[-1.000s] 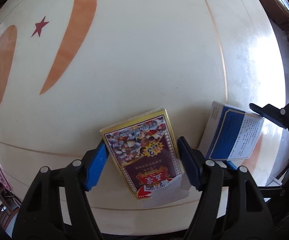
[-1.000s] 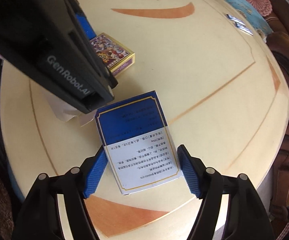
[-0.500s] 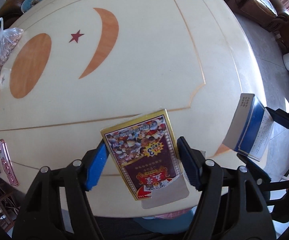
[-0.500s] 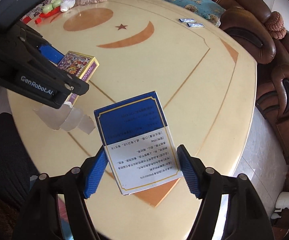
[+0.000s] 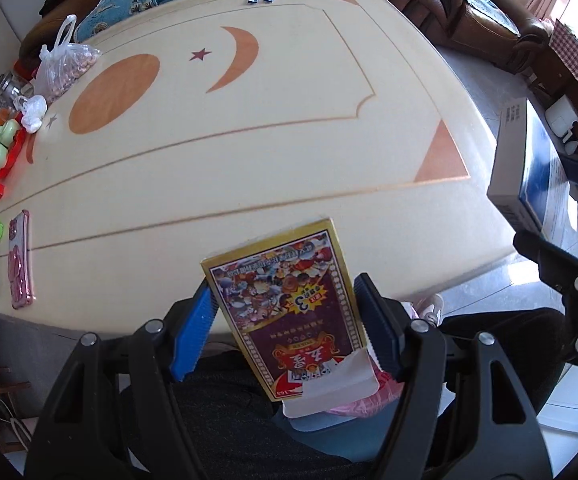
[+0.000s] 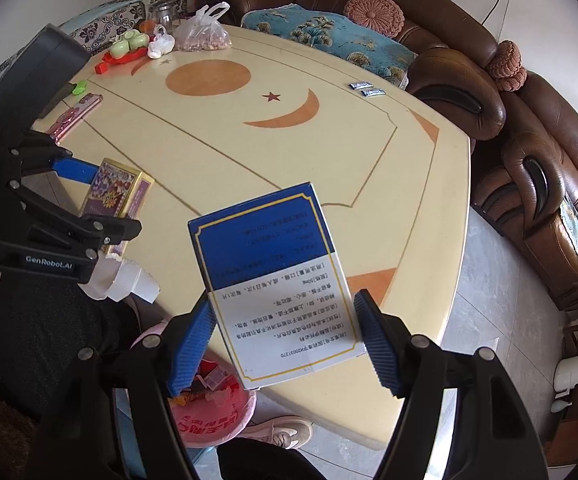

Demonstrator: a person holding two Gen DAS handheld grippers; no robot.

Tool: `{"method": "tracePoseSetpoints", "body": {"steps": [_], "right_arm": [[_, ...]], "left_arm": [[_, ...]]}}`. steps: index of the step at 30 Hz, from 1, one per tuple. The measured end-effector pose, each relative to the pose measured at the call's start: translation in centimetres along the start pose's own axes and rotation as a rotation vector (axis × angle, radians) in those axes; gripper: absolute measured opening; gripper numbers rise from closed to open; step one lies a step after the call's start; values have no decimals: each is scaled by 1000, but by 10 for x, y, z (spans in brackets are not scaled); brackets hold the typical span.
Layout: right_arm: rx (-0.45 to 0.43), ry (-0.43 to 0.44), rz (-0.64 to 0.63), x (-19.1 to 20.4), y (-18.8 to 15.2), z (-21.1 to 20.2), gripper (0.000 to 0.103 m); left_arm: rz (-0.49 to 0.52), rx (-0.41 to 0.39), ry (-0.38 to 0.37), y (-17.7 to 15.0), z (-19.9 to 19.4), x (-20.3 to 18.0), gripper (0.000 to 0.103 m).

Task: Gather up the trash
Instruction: 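Carry the gold-red box and blue-white box over the pink bin with both tools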

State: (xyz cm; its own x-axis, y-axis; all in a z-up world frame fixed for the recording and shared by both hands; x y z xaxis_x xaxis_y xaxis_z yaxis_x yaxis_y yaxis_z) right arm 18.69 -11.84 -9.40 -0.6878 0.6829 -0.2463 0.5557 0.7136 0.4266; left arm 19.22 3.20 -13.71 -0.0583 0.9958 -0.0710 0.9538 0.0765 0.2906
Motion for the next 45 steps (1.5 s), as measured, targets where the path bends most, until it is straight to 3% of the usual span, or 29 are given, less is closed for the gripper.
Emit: {"method": "tracePoseSetpoints", "body": {"steps": [9,22,31,45], "right_arm": [[-30,6,10,65,-39,-3,68],[5,-26,97,103,-100,16,68],[62,7,191,123,-134,54,68],[144,86,382,129,-170,123,68]], "left_arm": [[9,-13,-30,-70,5,2,68],[29,-6,-10,-128,40,-5,68],[31,63,-26,-156,77,-7,68],[-23,247,-66,-186,150,-7,68]]}}
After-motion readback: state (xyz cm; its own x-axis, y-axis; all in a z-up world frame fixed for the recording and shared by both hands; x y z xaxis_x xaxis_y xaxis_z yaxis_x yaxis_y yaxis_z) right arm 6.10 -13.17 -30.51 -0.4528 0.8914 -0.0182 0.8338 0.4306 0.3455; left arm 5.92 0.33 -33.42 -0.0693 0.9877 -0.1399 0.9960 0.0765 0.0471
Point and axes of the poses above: each gripper's, at about its wrist camera, not at the fingertips, and z roughly the way its jaws point, x to its left, y to its top, the point moved 7 cm from there along z, roughly the way its jaws point, and after that the axes turned 13 degrees about -z, right-handed, at the moved point
